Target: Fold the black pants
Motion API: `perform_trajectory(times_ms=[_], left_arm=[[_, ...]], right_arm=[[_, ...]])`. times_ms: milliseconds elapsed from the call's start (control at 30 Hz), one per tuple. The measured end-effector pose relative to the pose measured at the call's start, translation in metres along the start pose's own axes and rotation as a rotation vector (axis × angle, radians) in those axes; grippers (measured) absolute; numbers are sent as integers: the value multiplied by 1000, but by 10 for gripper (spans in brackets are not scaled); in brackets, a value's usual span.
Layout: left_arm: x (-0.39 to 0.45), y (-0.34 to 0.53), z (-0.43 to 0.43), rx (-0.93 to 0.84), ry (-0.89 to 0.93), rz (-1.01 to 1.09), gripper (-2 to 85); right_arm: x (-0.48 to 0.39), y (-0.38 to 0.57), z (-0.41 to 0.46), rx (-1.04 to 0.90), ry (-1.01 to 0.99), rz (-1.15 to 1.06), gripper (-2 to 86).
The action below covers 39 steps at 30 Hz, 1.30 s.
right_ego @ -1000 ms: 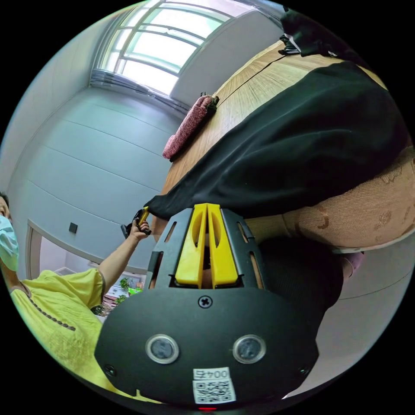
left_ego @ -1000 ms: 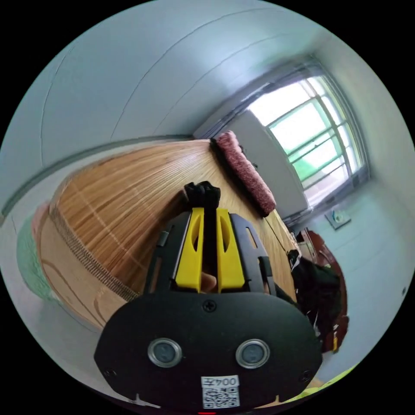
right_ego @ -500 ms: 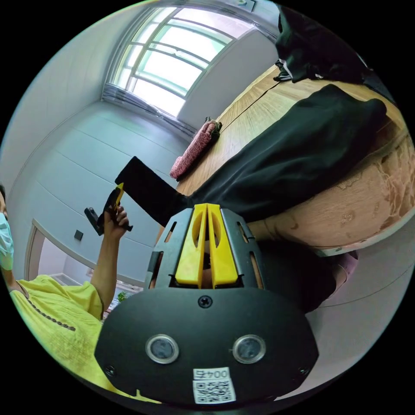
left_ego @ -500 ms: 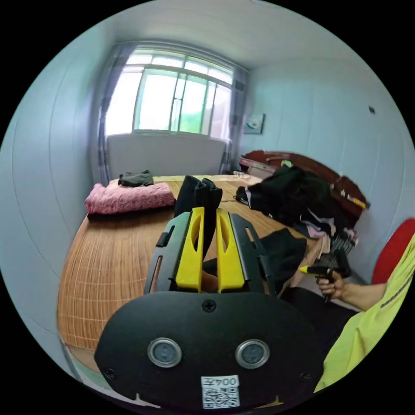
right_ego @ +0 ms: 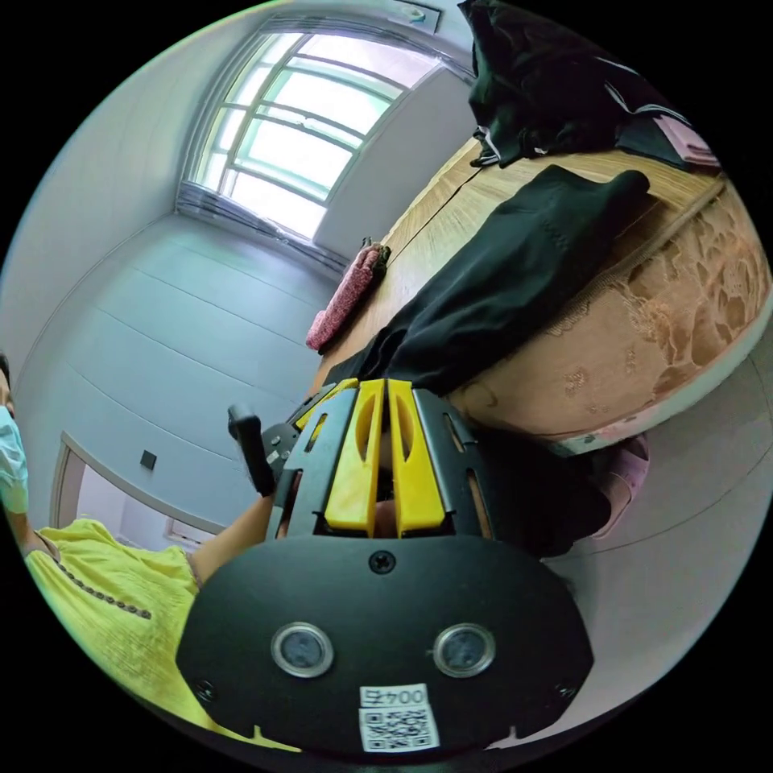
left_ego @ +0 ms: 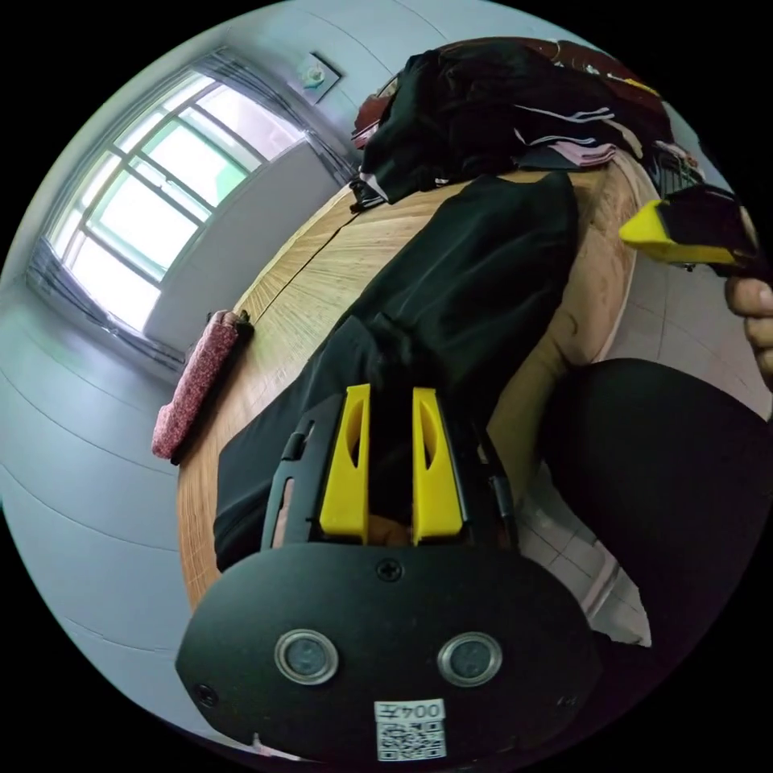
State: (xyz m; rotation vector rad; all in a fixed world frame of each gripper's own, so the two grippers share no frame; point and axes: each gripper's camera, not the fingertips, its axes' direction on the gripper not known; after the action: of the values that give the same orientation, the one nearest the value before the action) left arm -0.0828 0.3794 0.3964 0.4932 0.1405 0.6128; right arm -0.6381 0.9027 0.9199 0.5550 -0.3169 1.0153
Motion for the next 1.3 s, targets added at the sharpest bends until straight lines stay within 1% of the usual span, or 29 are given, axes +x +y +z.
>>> perform_trajectory(times_ms=[67, 133, 200, 267, 333, 400, 433, 467, 533, 600, 700, 767, 800, 867, 933, 1000, 1033, 1100, 1133, 1167, 1233, 1300], left_arm=[[-2, 5, -17, 51, 3, -13, 93], [-4, 20, -37, 107, -15, -43, 94], [-12, 36, -44, 107, -27, -107, 92], [-25, 60, -46, 91, -38, -202, 90], [-50, 102, -48, 67, -75, -341, 89], [-69, 137, -47, 40, -118, -420, 90], [-82, 159, -44, 19, -131, -456, 93], [-89, 169, -42, 7, -136, -467, 95], [-110, 201, -34, -24, -166, -482, 104], [-121, 214, -26, -37, -183, -459, 111], [-128, 218, -11, -30, -155, -399, 119], [-128, 214, -3, -22, -159, -363, 121], [-130, 211, 2, -27, -162, -358, 121], [-135, 208, 2, -11, -168, -376, 118], [-138, 206, 4, -11, -163, -395, 106], [-132, 205, 13, -42, -135, -376, 98], [-126, 206, 18, -52, -123, -356, 96], [-118, 208, 18, -66, -156, -321, 94], [-117, 210, 12, -50, -171, -320, 92], [-118, 211, 8, -35, -176, -325, 91], [-122, 211, -6, 14, -213, -313, 86], [-125, 205, -7, 33, -224, -273, 82]], right_arm=[[-16, -27, 32, -58, -25, -42, 78], [-29, -52, 62, -112, -56, -59, 100], [-35, -76, 96, -178, -59, -38, 113], [-28, -103, 142, -264, -5, 57, 117], [-25, -116, 170, -310, 27, 100, 121], [-28, -123, 194, -358, 81, 100, 125], [-31, -125, 208, -384, 139, 93, 128], [-35, -126, 221, -405, 193, 83, 133], [-39, -126, 237, -422, 230, 85, 138], [-44, -127, 252, -431, 274, 87, 137], [-66, -124, 279, -460, 313, 7, 114], [-87, -124, 308, -511, 442, -98, 75], [-94, -126, 313, -509, 474, -137, 64], [-133, -134, 311, -381, 535, -324, 57], [-147, -133, 313, -317, 607, -457, 56], [-120, -134, 329, -390, 631, -388, 63], [-95, -133, 340, -477, 604, -300, 72], [-82, -135, 327, -395, 522, -214, 86], [-84, -136, 318, -348, 502, -184, 87], [-92, -134, 308, -277, 524, -178, 88], [-109, -127, 299, -190, 535, -226, 89], [-128, -118, 303, -175, 533, -312, 87]])
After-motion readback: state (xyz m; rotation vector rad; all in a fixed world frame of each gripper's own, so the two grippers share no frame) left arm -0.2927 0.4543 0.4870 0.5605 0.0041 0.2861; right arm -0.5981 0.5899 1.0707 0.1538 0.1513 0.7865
